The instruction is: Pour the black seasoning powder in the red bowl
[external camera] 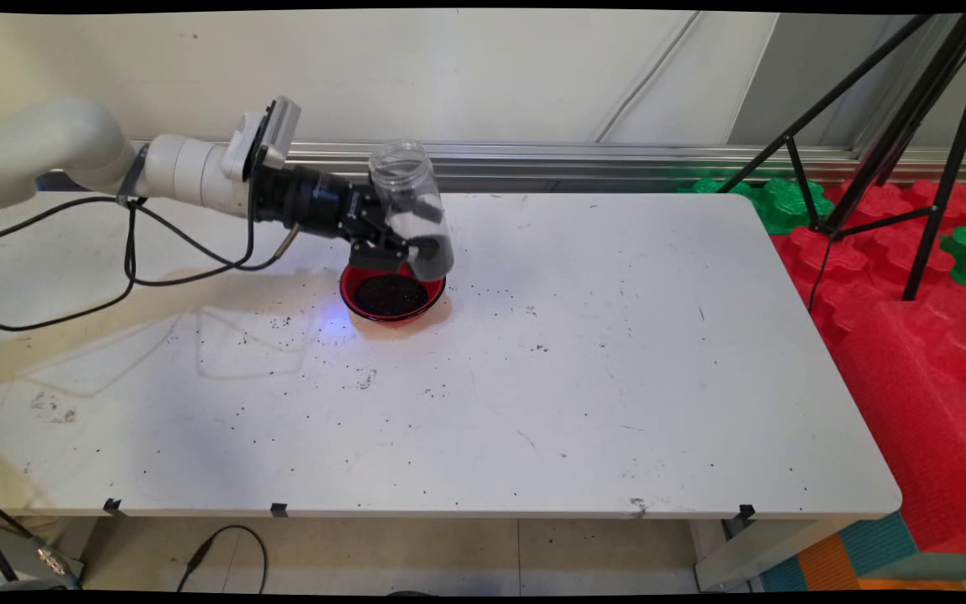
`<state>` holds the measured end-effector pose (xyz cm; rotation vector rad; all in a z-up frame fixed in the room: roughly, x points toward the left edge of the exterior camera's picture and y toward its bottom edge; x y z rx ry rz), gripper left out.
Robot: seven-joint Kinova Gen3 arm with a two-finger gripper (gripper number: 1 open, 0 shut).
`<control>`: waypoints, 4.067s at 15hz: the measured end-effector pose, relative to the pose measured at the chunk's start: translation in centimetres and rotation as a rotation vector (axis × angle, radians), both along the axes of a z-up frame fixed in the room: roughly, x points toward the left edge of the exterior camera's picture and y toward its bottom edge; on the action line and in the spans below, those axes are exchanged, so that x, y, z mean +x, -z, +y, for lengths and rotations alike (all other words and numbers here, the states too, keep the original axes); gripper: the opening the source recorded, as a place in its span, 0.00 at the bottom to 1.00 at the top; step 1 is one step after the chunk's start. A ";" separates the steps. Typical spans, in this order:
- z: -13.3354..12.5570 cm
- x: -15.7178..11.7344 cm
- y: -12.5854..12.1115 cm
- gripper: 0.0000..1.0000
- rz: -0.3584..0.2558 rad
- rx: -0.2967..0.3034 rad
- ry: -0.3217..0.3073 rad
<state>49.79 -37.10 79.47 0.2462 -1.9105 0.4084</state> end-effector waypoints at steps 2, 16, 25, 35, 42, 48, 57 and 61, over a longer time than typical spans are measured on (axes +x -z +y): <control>-0.8 0.7 -0.2 0.00 -0.014 -0.025 -0.033; -4.8 5.4 0.1 0.00 -0.192 -0.212 -0.183; -6.2 7.4 1.2 0.00 -0.350 -0.350 -0.212; -6.6 7.6 3.0 0.00 -0.543 -0.566 -0.125; -6.4 7.5 3.9 0.00 -0.676 -0.707 -0.045; -6.1 7.4 4.3 0.00 -0.768 -0.817 0.029; -5.9 7.1 4.7 0.00 -0.888 -0.974 0.135; -5.9 7.0 4.7 0.00 -0.929 -1.039 0.177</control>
